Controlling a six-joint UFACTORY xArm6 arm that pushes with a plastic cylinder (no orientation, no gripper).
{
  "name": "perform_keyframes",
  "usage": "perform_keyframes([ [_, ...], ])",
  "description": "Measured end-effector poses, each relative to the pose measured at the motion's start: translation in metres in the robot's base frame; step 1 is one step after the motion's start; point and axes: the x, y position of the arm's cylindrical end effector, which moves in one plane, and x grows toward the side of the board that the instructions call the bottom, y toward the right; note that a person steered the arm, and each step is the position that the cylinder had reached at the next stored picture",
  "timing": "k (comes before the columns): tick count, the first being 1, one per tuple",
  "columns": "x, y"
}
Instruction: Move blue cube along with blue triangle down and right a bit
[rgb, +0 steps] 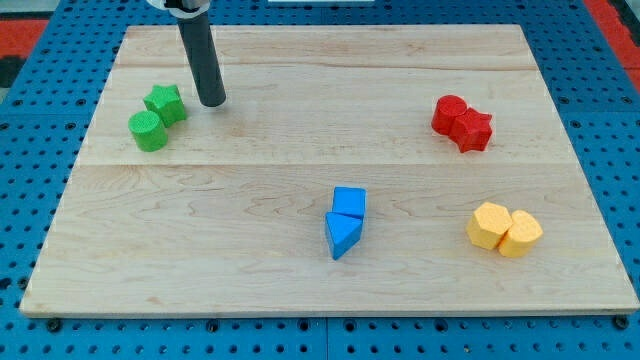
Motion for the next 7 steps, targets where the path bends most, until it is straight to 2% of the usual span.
perform_keyframes([
  [5, 0.000, 0.016],
  [6, 0.006, 0.045],
  [7, 0.032, 0.106],
])
